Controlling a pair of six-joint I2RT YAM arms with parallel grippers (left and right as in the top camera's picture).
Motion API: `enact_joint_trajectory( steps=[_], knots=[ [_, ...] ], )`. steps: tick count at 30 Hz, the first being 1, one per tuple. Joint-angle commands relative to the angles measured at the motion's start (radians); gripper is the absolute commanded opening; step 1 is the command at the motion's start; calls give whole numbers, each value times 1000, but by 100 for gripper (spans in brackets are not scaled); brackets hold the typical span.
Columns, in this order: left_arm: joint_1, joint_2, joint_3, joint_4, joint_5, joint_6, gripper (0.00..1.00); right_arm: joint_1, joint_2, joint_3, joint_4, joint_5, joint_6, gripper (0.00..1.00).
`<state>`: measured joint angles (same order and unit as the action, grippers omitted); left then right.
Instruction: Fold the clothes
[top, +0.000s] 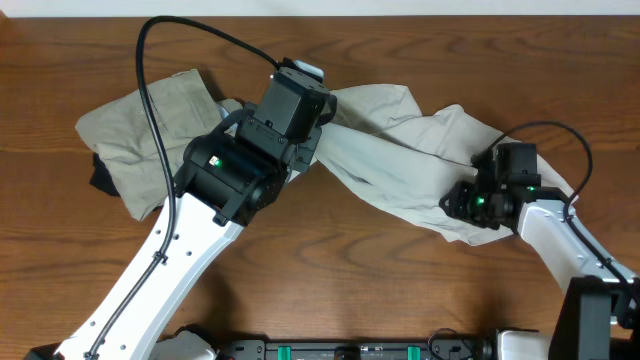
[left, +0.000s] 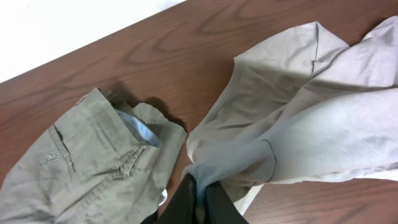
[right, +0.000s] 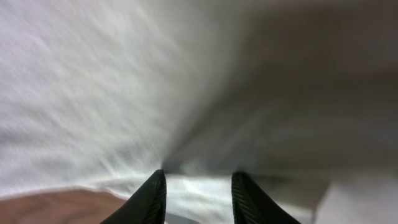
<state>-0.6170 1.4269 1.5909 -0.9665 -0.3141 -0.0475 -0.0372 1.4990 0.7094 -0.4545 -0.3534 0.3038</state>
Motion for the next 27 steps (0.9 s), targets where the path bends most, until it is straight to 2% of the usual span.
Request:
enact_joint_trajectory(
  steps=[1, 8, 14, 17, 27],
  knots=[
    [5, -9, 18, -5, -19, 10, 6, -16, 18, -5, 33, -48, -5, 33],
    [5, -9, 18, -14, -19, 10, 6, -63, 3, -2, -5, -91, -35, 32],
    [5, -9, 18, -16, -19, 10, 6, -128, -49, -2, -227, -106, -193, 33],
    [5, -9, 18, -16, -19, 10, 6, -127, -48, -3, -293, -64, -216, 34],
    [5, -9, 18, -16, -19, 10, 6, -127, -47, -28, -271, -2, -176, 36]
  ],
)
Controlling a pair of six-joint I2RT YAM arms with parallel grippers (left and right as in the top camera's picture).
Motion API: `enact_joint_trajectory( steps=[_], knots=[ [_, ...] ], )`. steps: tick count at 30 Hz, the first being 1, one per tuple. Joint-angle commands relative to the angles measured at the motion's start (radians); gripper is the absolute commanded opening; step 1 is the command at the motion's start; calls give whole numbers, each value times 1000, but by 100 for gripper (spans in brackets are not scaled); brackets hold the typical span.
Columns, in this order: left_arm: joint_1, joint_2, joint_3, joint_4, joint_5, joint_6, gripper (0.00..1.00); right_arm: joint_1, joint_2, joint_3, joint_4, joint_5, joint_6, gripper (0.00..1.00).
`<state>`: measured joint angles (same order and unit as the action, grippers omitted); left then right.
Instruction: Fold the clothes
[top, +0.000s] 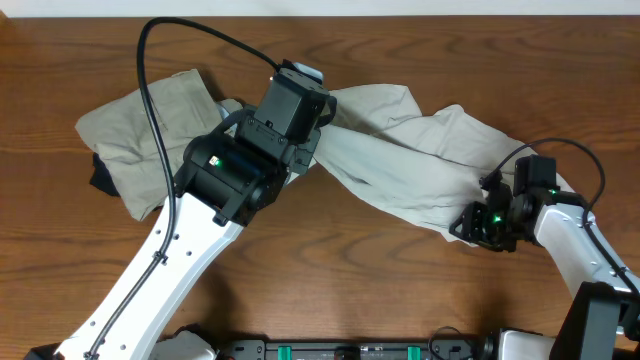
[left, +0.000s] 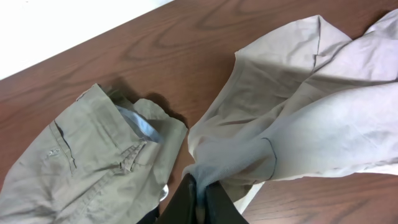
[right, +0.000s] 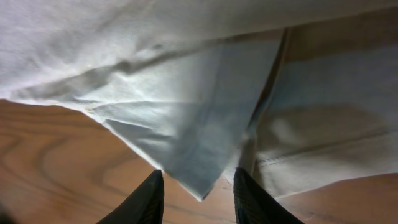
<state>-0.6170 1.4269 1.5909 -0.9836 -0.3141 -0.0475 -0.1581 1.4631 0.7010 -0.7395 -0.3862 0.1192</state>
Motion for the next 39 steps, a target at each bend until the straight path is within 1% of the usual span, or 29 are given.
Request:
enact_joint_trajectory(
  steps=[1, 6, 9, 12, 16, 23, 29, 31, 32, 36, 39],
  knots=[
    [5, -9, 18, 2, -19, 10, 6, -6, -10, -31, 38, 31, 23, 36],
    [5, -9, 18, 0, -19, 10, 6, -6, -10, -113, 179, 14, 107, 34],
    [5, -9, 18, 1, -19, 10, 6, -6, -10, -146, 244, -43, 113, 33],
    [5, -9, 18, 1, -19, 10, 6, -6, -10, -145, 280, -92, 116, 27],
    [5, -9, 18, 0, -19, 10, 6, -6, -11, -137, 294, -180, 121, 24],
    [5, -9, 18, 1, -19, 10, 6, -6, -22, -120, 279, -232, 120, 24],
    [5, -9, 18, 1, -19, 10, 6, -6, -23, -120, 280, -232, 121, 11],
    [5, -9, 18, 2, -19, 10, 6, -6, -23, -120, 281, -232, 132, 3],
    [5, -9, 18, 1, -19, 10, 6, -6, -23, -119, 287, -232, 133, 1],
    [5, -9, 18, 1, -19, 10, 6, -16, -26, -112, 347, -232, 159, 1],
    [5, -9, 18, 1, -19, 10, 6, -50, -33, -74, 366, -235, 177, 1]
  ],
)
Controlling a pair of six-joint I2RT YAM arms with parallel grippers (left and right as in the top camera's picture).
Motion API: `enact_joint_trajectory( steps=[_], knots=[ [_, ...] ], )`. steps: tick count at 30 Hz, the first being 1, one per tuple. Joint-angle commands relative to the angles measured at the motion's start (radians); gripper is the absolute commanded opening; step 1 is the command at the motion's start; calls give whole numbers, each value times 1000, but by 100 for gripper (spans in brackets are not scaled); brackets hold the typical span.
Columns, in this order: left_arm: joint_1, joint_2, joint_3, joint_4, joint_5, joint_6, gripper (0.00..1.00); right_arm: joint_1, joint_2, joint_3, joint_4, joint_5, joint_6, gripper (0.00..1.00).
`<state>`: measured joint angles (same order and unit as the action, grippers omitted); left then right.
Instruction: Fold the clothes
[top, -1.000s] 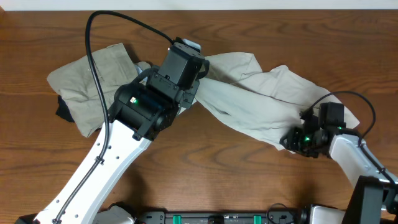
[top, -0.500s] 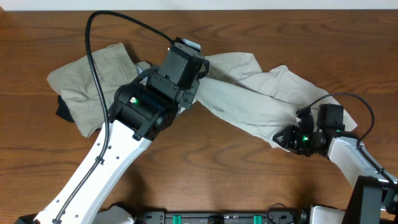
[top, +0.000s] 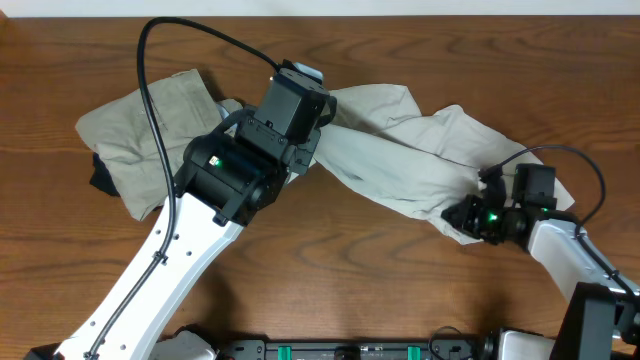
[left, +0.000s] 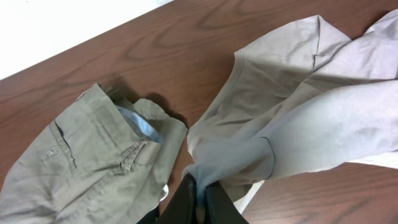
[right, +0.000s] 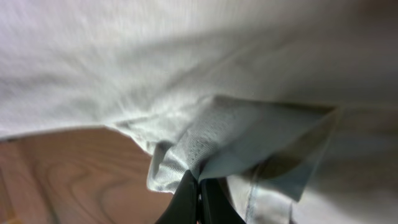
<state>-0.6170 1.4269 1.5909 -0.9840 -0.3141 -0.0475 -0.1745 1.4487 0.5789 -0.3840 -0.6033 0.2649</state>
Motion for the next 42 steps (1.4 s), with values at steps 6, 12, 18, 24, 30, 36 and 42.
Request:
enact_joint_trajectory(
  steps=[6, 12, 18, 24, 30, 36, 42],
  knots=[
    [5, -9, 18, 5, -19, 10, 6, -106, -29, 128, 11, -29, 31, 1],
    [5, -9, 18, 13, -19, 10, 6, -120, -28, 128, -5, 24, 30, 8],
    [5, -9, 18, 13, -19, 10, 6, -119, -28, 128, -70, 72, 7, 14],
    [5, -9, 18, 13, -19, 10, 6, -109, -22, 125, -211, 84, -125, 17],
    [5, -9, 18, 13, -19, 10, 6, -101, -22, 124, -315, 94, -177, 19],
    [5, -9, 18, 13, -19, 10, 6, -98, -22, 87, -304, 95, -176, 23],
    [5, -9, 18, 13, -19, 10, 6, -96, -22, 33, -240, 45, -172, 29]
  ],
)
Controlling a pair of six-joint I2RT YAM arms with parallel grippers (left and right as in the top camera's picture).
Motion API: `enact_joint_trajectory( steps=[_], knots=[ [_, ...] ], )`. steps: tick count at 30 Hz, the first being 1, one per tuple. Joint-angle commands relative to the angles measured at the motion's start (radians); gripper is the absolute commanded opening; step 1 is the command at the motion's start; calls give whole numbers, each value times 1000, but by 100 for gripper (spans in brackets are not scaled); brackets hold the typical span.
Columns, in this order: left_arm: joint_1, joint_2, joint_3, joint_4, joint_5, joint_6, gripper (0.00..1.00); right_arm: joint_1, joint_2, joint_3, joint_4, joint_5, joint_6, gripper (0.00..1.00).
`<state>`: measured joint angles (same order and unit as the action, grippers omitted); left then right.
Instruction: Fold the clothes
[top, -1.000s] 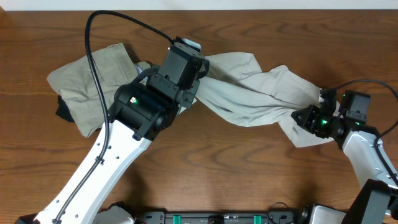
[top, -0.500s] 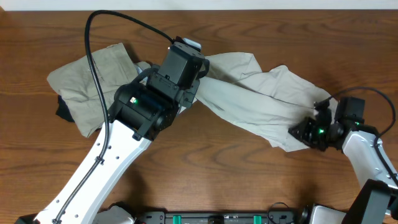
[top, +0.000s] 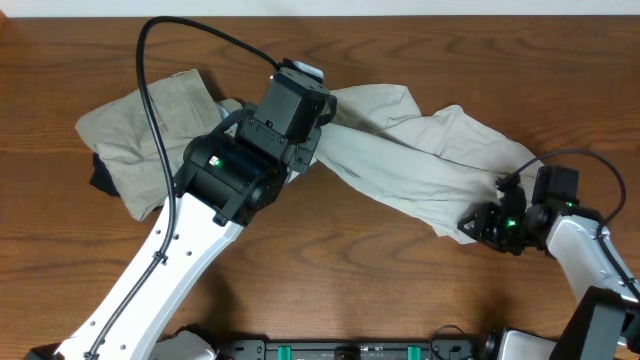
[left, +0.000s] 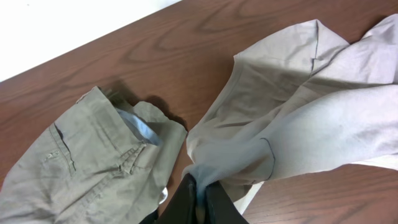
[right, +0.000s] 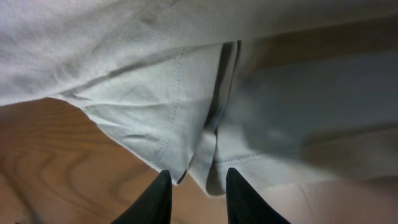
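A light beige garment (top: 420, 165) stretches across the table from centre to right. My left gripper (left: 200, 193) is shut on a bunched edge of it (left: 211, 171), near the table's middle. At the garment's lower right end my right gripper (right: 197, 186) stands open, its black fingers (right: 158, 199) just short of the stitched hem corner (right: 205, 158), with nothing between them. In the overhead view the right gripper (top: 478, 226) sits at the cloth's right tip.
Olive-green trousers (top: 150, 120) lie crumpled at the left, with a dark item (top: 100, 178) under them. The same trousers (left: 81, 168) show a light blue inner waistband in the left wrist view. Brown wooden table (top: 330, 280); white wall beyond its far edge.
My right gripper was shut on a fold of the beige cloth; now it is open and slightly further right, with the hem corner lying just ahead of its fingers. The left arm has not moved.
My left gripper stayed shut on the beige garment's edge throughout. The right gripper was open against the cloth, then open at its lower hem, then shut on a fold there, and now it is open again beside the hem corner.
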<state>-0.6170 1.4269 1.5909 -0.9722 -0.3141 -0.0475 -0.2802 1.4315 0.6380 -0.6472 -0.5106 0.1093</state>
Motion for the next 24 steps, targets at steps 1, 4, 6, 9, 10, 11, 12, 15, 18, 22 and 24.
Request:
enact_joint_trajectory(
  steps=[1, 4, 6, 9, 10, 11, 12, 15, 18, 22, 24],
  knots=[
    [5, -9, 18, 1, -19, 10, 6, 10, -5, -33, 37, -65, -16, 29],
    [5, -9, 18, 1, -19, 10, 6, 18, -5, -52, 75, -74, 8, 29],
    [5, -9, 18, 1, -19, 10, 6, 27, -5, -59, 92, -74, 10, 29],
    [5, -9, 18, 1, -19, 10, 6, 43, -5, -60, 106, -84, 25, 29],
    [5, -9, 18, 1, -19, 10, 6, 50, -5, -60, 110, -91, 25, 28],
    [5, -9, 18, 1, -19, 10, 6, 59, -5, -60, 114, -92, 28, 28],
    [5, -9, 18, 1, -19, 10, 6, 68, -5, -60, 117, -87, 33, 28],
    [5, -9, 18, 1, -19, 10, 6, 87, -5, -60, 120, -61, 54, 28],
    [5, -9, 18, 1, -19, 10, 6, 102, -4, -60, 120, -31, 62, 28],
    [5, -9, 18, 1, -19, 10, 6, 120, -4, -61, 121, -20, 74, 28],
    [5, -9, 18, 1, -19, 10, 6, 130, -4, -63, 120, -17, 82, 28]
  ],
)
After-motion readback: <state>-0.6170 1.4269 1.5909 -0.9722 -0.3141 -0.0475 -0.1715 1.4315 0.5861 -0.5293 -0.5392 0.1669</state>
